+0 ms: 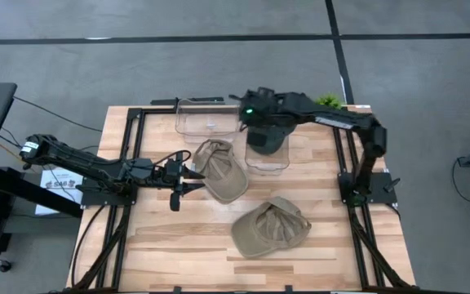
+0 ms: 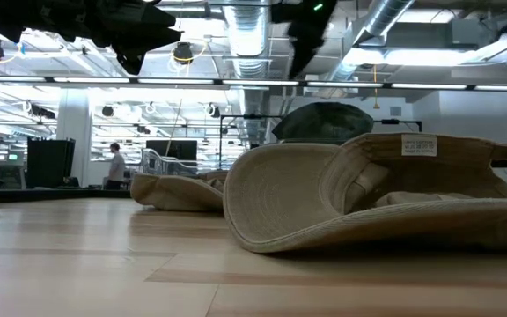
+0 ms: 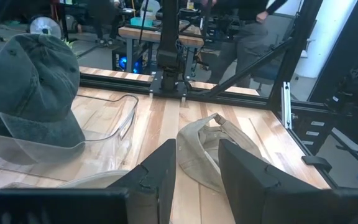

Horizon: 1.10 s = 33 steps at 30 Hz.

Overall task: Pick & Place hat
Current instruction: Put the gray cap into the right transparent bin

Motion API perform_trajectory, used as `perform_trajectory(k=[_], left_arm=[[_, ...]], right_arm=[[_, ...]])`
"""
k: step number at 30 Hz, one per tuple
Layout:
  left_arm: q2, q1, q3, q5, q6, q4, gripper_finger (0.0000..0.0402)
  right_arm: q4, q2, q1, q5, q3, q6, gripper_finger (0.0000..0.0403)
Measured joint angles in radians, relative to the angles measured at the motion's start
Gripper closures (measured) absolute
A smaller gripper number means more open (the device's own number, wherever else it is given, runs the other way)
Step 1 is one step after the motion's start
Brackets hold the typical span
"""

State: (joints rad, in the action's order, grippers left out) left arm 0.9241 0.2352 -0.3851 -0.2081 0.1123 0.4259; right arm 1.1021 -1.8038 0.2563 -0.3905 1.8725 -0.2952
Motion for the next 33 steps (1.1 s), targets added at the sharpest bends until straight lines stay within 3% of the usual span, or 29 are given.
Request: perform_trajectory(k=[7,10,17,24,33], left_arm=[[0.0,0.0,0.0,0.0,0.0,0.0,0.0284],[0.0,0.0,0.0,0.0,0.0,0.0,0.0284],[0.0,0.0,0.0,0.0,0.006,0.001,0.0284],[0.0,0.0,0.0,0.0,0.008,0.001,0.0284],[0.0,0.0,0.0,0.0,0.008,0.001,0.0284]], right_arm=[[0.325,0.109,0.099,0.256,0.0,0.055,0.0403],[0.379,0.113,0.142,0.262,0.0,0.058,0.0403],[0.253,0.113,0.219,0.073,0.0,0.045,0.0403],[0.195,0.084,0.282,0.112,0.0,-0.027,0.0403],[0.231,0.001,0.313,0.29,0.0,-0.06,0.0403]])
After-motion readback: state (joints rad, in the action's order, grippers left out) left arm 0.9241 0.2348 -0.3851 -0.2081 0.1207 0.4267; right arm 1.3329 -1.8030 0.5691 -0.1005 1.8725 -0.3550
